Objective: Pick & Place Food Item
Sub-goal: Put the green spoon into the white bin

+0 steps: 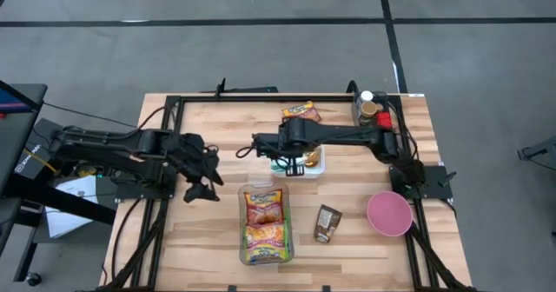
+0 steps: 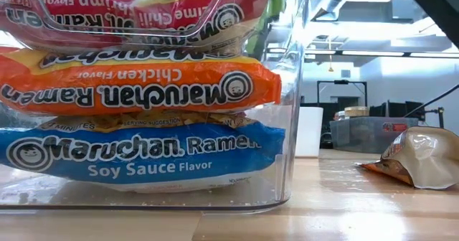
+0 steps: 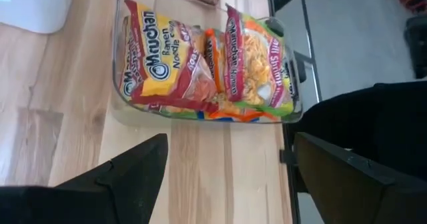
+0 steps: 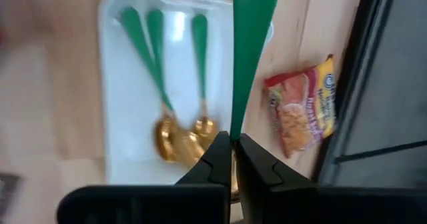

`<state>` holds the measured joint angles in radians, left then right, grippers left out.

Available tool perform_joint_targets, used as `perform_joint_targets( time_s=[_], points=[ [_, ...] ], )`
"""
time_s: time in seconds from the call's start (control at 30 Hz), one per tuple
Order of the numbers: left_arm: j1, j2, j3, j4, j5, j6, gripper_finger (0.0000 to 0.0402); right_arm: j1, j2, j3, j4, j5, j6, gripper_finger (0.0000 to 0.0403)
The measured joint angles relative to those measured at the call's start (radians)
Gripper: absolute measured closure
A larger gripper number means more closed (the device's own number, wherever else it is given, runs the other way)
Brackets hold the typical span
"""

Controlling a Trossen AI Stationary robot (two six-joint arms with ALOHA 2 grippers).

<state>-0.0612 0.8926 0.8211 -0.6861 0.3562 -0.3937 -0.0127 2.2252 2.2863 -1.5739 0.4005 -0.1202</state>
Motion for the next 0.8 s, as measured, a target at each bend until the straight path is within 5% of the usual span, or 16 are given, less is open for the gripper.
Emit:
perform_joint_targets(
  time_s=[0.5, 0.8],
  points=[
    [0.000, -0.075, 0.000, 0.082, -0.077, -0.104, 0.0082, -0.090, 0.038, -0.001, 0.002, 0.094, -0.117, 0.0403],
    [0.000, -0.075, 0.000, 0.089, -0.091, -0.142, 0.0082, -0.042, 0.035, -0.044, 0.002, 0.084, -0.123, 0.0403]
  ],
)
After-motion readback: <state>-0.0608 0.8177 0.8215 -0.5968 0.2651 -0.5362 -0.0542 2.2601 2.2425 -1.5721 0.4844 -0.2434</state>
